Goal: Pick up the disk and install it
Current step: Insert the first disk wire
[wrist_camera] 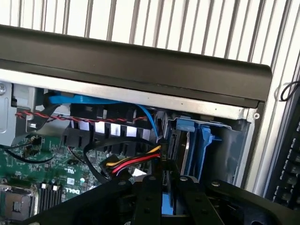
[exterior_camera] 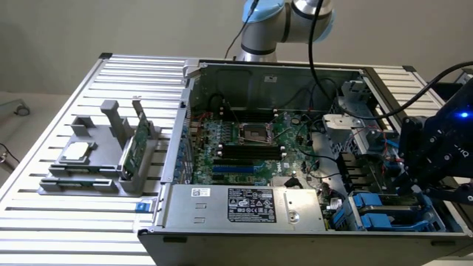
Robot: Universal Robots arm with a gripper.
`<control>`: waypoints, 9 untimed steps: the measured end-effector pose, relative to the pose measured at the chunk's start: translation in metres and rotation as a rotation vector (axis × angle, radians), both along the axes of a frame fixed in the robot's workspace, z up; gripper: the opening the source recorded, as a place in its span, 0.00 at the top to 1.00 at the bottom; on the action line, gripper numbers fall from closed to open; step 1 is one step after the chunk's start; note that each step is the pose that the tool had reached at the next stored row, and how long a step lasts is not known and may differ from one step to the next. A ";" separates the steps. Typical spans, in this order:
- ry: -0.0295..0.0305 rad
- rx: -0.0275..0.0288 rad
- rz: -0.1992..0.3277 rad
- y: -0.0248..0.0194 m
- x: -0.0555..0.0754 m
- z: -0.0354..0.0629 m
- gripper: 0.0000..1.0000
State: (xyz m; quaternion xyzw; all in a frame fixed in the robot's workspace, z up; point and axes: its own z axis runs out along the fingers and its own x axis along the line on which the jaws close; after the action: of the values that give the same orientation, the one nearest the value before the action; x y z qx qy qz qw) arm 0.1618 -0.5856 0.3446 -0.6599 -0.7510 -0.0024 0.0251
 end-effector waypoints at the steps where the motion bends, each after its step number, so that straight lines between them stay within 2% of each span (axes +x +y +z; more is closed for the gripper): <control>1: 0.0000 -0.0019 -0.017 0.0000 0.000 -0.0001 0.84; 9: 0.0009 -0.0163 -0.107 0.0001 0.000 -0.0022 0.84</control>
State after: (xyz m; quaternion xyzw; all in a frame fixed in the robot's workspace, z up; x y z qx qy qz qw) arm 0.1617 -0.5855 0.3424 -0.6994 -0.7145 0.0027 0.0199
